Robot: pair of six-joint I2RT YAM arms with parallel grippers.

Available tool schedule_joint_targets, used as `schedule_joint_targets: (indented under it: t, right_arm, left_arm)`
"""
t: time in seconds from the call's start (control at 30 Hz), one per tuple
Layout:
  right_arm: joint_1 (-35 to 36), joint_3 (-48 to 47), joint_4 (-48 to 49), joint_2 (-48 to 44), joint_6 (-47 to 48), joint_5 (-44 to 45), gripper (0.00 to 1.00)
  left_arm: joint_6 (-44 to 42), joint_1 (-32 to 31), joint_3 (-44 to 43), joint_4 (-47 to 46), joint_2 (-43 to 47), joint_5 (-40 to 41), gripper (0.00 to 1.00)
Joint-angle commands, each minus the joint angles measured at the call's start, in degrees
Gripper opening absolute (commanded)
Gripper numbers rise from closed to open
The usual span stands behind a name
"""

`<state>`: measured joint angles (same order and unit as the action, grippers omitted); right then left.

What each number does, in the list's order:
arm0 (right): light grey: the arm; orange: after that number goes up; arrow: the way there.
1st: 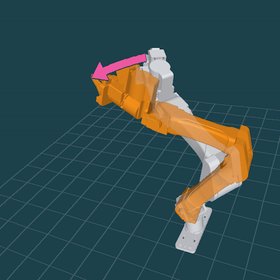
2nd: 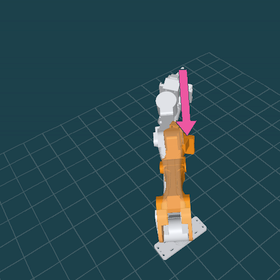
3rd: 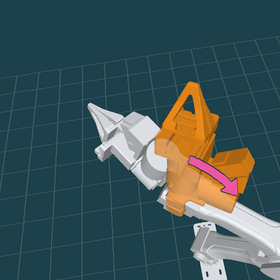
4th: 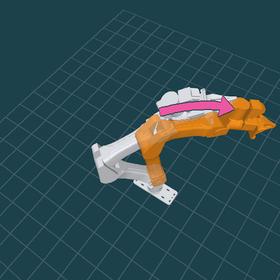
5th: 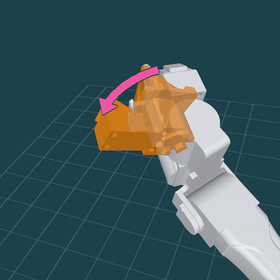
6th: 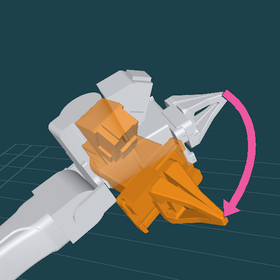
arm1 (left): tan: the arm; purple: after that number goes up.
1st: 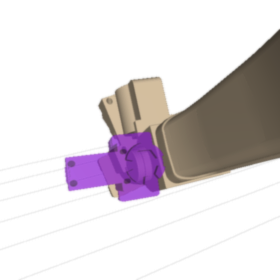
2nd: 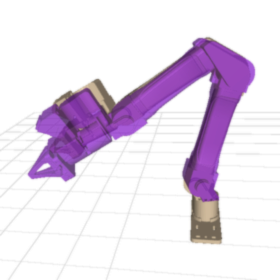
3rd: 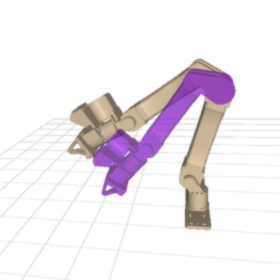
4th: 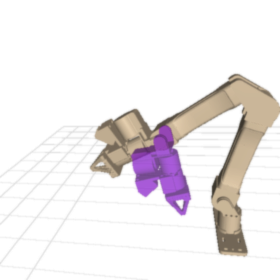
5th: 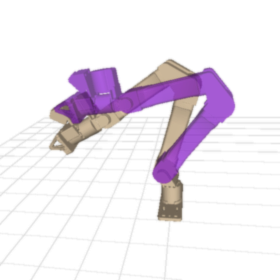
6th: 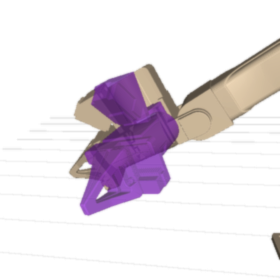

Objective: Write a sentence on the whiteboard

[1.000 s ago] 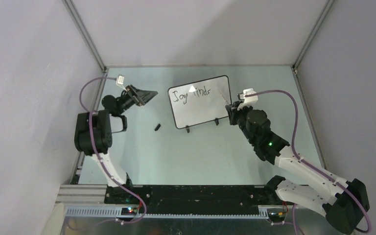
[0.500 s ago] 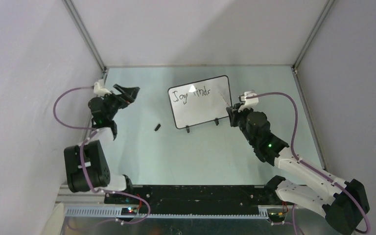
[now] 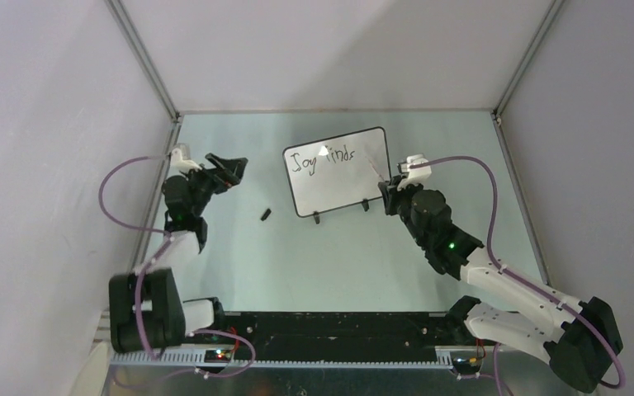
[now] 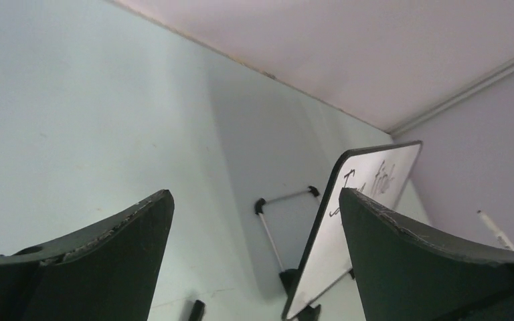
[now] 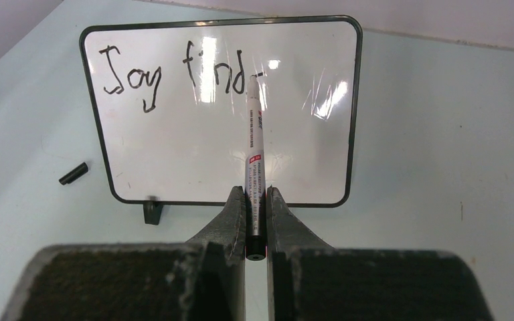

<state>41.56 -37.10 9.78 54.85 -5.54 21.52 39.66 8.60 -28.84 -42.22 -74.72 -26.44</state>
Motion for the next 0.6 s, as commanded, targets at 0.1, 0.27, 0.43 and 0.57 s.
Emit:
schedule_joint_targets:
  t: [0.1,0.27,0.43,0.57]
  right_arm:
    - [1.28,0.29,4.11,1.24,1.36,2.85,0.0]
    - [2.03,0.37,4.39,1.19,1.98,2.9,0.0]
    - [2.51,0.78,4.67,0.51,2.67,2.3,0.0]
    - [2.59,1.06,5.06,0.62,3.31,1.27,0.0]
  left_arm:
    - [-6.8,-2.8,4.06,11.47,14.33,29.37,0.99]
    - [-5.19,-0.41,-2.26,8.64,3.81,9.38,0.97]
    - [-11.78,-6.62,-1.62,6.09,2.86,7.81,0.99]
    - [-14.25,-7.68,-1.92,5.26,2.44,7.57,0.99]
